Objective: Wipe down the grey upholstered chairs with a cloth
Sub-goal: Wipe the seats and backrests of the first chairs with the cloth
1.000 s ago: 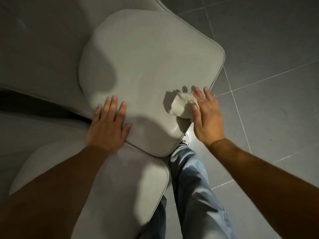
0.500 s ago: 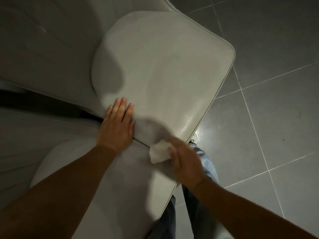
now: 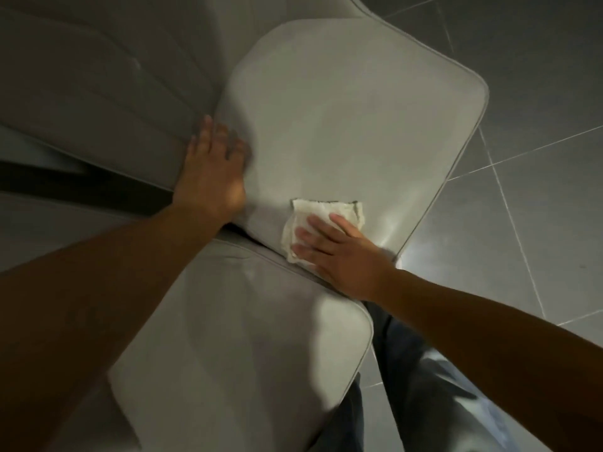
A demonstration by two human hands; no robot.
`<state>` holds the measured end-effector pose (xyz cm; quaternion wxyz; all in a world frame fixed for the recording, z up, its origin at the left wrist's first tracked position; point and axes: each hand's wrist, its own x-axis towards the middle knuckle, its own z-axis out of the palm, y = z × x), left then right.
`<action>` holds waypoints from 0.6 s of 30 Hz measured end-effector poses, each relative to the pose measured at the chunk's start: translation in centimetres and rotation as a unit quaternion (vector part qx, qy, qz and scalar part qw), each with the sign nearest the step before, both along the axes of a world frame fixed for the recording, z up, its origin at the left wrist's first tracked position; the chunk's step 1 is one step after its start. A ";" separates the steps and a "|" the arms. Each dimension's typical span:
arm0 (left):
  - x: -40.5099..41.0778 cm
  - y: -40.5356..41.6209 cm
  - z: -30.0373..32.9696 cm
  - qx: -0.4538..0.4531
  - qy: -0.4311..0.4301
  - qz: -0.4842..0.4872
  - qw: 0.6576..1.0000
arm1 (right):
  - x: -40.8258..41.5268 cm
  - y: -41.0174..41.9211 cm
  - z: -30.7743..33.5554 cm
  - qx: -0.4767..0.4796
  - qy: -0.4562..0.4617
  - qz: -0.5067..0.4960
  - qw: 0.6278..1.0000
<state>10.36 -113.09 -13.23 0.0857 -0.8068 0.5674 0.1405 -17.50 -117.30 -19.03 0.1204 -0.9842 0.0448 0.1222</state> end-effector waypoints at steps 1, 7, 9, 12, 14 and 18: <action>0.1 0.4 0.1 0.010 0.005 -0.022 1.000 | -0.6 -0.2 -0.2 -0.015 -0.015 0.032 0.999; -0.5 1.4 0.3 0.070 -0.021 -0.059 0.996 | -7.4 -3.5 0.9 -0.062 -0.036 0.200 0.977; -1.0 0.8 1.0 0.085 -0.003 -0.014 0.996 | -9.1 -5.3 1.9 -0.068 -0.041 0.216 0.973; -1.0 0.6 4.0 0.039 0.015 0.004 0.999 | -8.9 -5.9 4.0 0.037 -0.104 -0.002 0.994; -0.7 1.4 7.3 -0.056 0.023 -0.020 0.998 | -6.7 -6.2 6.6 0.112 -0.140 -0.266 0.947; 1.8 3.4 15.6 -0.243 -0.034 -0.041 0.969 | -0.2 -7.9 10.4 0.269 -0.189 -0.598 0.731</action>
